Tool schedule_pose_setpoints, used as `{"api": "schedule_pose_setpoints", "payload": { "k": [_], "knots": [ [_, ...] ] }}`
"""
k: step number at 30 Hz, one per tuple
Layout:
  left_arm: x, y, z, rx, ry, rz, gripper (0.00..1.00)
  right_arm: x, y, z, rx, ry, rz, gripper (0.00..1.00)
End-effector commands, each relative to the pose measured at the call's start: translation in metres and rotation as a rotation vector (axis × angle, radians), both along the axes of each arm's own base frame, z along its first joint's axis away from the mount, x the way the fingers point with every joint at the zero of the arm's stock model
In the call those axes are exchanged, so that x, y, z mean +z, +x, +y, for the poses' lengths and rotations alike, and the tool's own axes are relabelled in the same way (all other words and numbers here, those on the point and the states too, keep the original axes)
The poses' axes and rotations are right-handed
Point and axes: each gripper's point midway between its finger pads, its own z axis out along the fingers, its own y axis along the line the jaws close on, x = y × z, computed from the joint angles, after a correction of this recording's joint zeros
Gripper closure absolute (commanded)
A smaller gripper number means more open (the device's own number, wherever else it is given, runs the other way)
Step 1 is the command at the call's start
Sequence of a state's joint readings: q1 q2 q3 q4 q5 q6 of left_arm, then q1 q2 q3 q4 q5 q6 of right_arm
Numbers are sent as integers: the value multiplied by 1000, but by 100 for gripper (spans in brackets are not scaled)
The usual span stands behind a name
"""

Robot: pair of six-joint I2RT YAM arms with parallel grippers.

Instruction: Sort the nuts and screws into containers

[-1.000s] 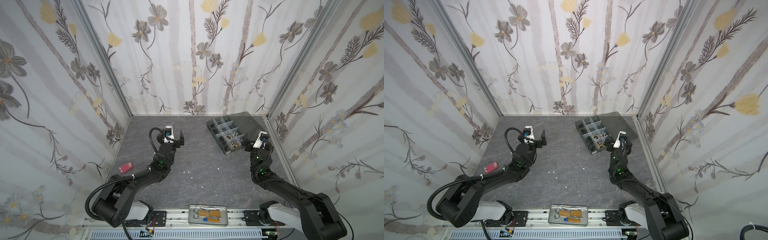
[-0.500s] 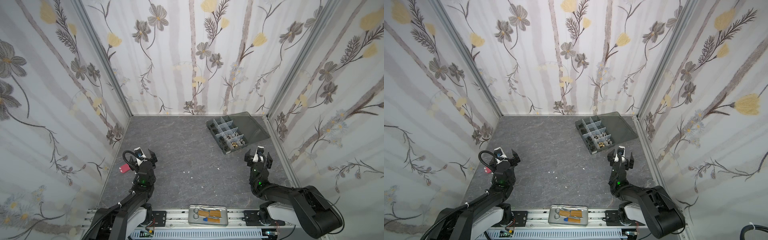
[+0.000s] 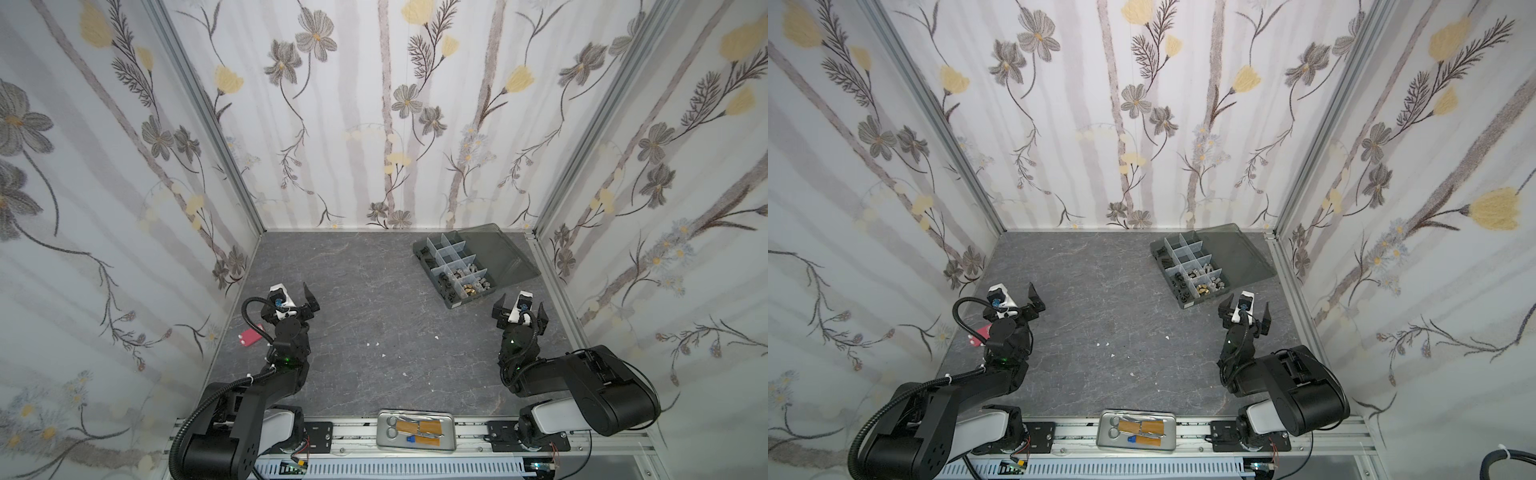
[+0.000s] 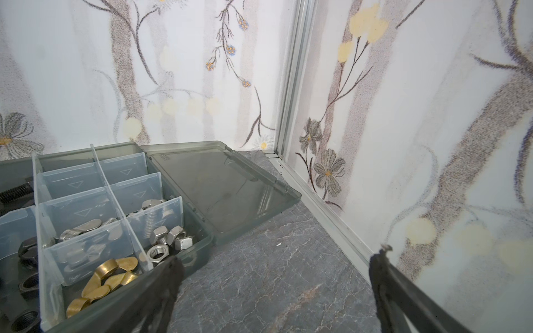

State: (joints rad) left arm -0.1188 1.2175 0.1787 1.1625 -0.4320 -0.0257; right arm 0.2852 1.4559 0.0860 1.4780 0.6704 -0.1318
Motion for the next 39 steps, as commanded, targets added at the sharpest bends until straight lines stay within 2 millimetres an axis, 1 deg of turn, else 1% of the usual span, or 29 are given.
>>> {"api": "schedule_pose_setpoints", "payload": {
  "k": [1, 3, 7, 9, 13, 15, 16, 17, 18, 20, 21, 22, 23, 24, 25, 27, 31, 34, 37, 39],
  "knots": [
    [-22, 2, -3, -31, 20, 67, 0, 16, 1, 4, 48, 28, -93, 0],
    [-25, -3, -3, -37, 13, 31, 0, 13, 3, 3, 52, 37, -77, 0],
    [-23, 6, -21, -144, 17, -7, 0, 12, 3, 4, 95, 50, -81, 0],
    [-31, 7, -24, -159, 23, 0, 0, 12, 4, 8, 134, 50, -81, 1],
    [-34, -8, -18, -136, 15, -66, 0, 8, 11, 15, 215, 61, -58, 0],
    [-39, -2, -31, -212, 39, -25, 0, 1, 15, 17, 268, 80, -32, 1],
    [-38, 1, -39, -261, 63, -28, 0, -4, 18, 18, 287, 92, -20, 0],
    [-38, 1, -45, -296, 77, -27, 0, -2, 20, 17, 291, 91, -37, 0],
    [-39, 2, -48, -313, 82, -18, 0, -2, 22, 17, 290, 91, -31, 0],
    [-42, 8, -50, -335, 79, 4, 0, -11, 33, 18, 294, 110, 31, 0],
    [-46, 17, -51, -349, 67, 33, 0, -13, 39, 15, 292, 122, 49, 0],
    [-59, 28, -49, -366, 44, 105, 0, -16, 47, 11, 284, 151, 66, 1],
    [-61, 41, -46, -372, 11, 137, 0, -20, 51, 9, 308, 178, 86, 0],
    [-63, 45, -34, -353, -42, 140, 0, -20, 50, 7, 321, 189, 90, 0],
    [-60, 43, -29, -329, -48, 117, 0, -20, 50, 7, 320, 182, 89, 0],
    [-61, 44, -30, -319, -43, 129, 0, -17, 47, 7, 309, 168, 66, 0],
    [-60, 43, -32, -272, -1, 130, 0, -17, 47, 8, 311, 167, 66, 1],
    [-60, 42, -32, -266, 3, 131, 0, -18, 47, 8, 311, 166, 69, 0],
    [-61, 45, -26, -243, -17, 138, 0, -19, 50, 8, 310, 173, 78, 0],
    [-62, 45, -26, -242, -18, 141, 0, -20, 52, 9, 316, 171, 87, 0]
  ]
}}
